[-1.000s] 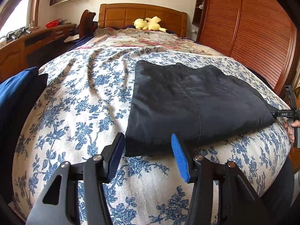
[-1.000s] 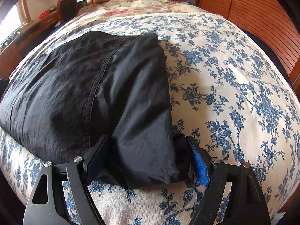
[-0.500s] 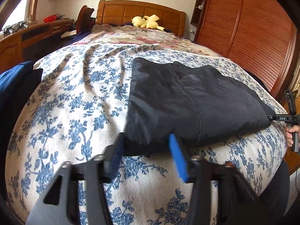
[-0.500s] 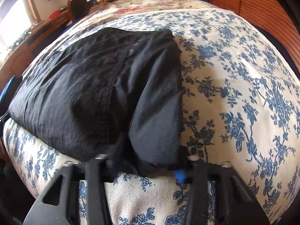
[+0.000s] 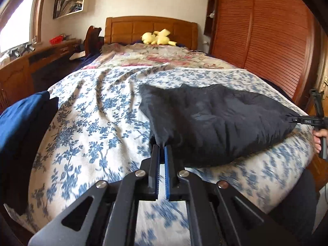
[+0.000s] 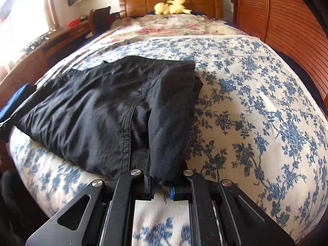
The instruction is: Fold large clothes
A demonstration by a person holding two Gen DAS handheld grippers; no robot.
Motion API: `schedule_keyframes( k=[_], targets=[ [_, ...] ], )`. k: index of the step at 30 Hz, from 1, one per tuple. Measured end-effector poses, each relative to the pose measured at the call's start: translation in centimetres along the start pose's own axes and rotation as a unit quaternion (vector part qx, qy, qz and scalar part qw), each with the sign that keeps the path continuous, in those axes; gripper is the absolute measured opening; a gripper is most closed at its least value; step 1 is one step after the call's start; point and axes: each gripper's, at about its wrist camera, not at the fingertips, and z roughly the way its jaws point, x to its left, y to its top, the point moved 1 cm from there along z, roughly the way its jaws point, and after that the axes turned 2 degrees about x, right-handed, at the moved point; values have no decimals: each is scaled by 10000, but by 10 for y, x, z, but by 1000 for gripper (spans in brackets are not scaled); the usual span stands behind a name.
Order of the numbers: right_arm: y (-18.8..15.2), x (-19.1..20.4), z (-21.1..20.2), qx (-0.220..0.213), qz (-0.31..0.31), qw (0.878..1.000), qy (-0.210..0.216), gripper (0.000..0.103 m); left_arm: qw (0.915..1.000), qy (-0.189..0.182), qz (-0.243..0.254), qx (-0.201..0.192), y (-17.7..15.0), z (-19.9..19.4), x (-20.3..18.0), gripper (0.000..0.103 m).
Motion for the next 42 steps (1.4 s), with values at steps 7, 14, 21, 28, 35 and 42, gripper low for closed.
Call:
schedule_keyframes(
  k=[7,14,21,28,35,42],
  targets=[
    [-40,4,-49,-50,-118,9997,224,7,9999,0,22,155,-36,-48,-10,0],
    [-73,11,-71,61,-301,9994,127,8,9991,55,35,414,-54,-61,-12,3],
    [-70,9,-73,-73,-240,9997,-73,21,9993,232,130,268,-50,-70,-9,13],
    [-62,14,-90,-374,-597,9970,-333,42,9985,463,207,229,-34,-71,-22,28],
    [-54,20,-103,-824,-587,9948,-148,46,9987,435,230,112,-12,-62,-36,33],
    [-24,47,-71,-937,-604,9936,185,46,9990,204,381,147,20,-32,-39,35]
  ],
)
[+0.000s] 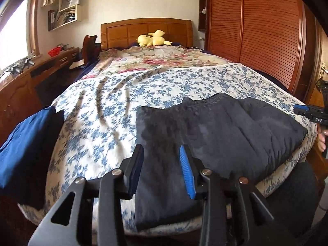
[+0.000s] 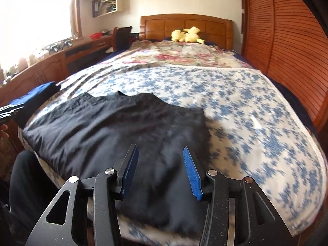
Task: Fold large clothes
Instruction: 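Close the left tool on the folded jacket's edge and pull it straight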
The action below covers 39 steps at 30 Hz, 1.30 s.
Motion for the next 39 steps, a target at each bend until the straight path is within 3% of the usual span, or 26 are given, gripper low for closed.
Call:
schedule_keyframes(
  k=[3,11,19,30,39],
  targets=[
    [17,18,29,-19,-56,9997,248,46,9998,-132,-39,164,14,22,2,35],
    [54,77,115,193,-434,9955,825,46,9980,26,361,519,49,77,-5,35],
    [35,94,162,658,-747,9919,784,46,9951,111,470,865,75,130,-2,35],
    [31,100,164,660,-924,9905,772,47,9883,212,349,1471,96,209,19,35],
    [32,104,165,644,-1056,9896,732,47,9785,367,184,2022,87,253,37,35]
  ],
)
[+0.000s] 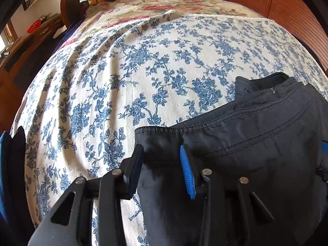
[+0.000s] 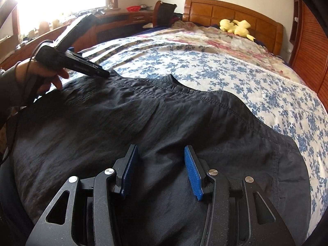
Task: Fold large clothes
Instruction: 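Close the left tool on the folded jacket's edge and pull it straight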
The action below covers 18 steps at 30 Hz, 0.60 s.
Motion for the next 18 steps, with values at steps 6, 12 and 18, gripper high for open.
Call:
schedule_keyframes(
  k=[6,12,18],
  targets=[
    [0,0,1,8,-20,10000,13,47,9999,-29,34,99,-3,15,-1,35],
    [0,0,0,6,-20,10000,15,47,9991,-336,-125,231,0,26,7,26],
    [0,0,0,13,-33,10000,2,47,9997,17,185,157,-1,26,-5,0]
  ],
)
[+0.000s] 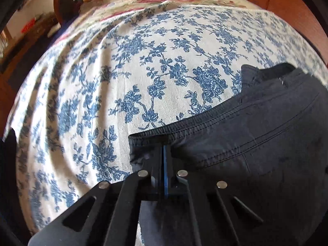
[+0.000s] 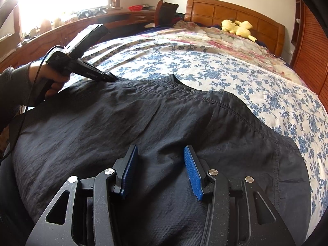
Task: Fold large clothes
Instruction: 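Close the left tool on the folded jacket's edge and pull it straight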
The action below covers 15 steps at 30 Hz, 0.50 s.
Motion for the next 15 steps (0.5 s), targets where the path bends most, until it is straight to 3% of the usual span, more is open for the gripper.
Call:
schedule_keyframes(
  k=[10,15],
  targets=[
    [1,1,-4,-79,-2,10000,-1,47,9956,522,-37,-774,15,-41,18,0],
    [8,2,-19,-231,41,9997,63,47,9961,503,-18,-728,21,-40,21,0]
  ],
)
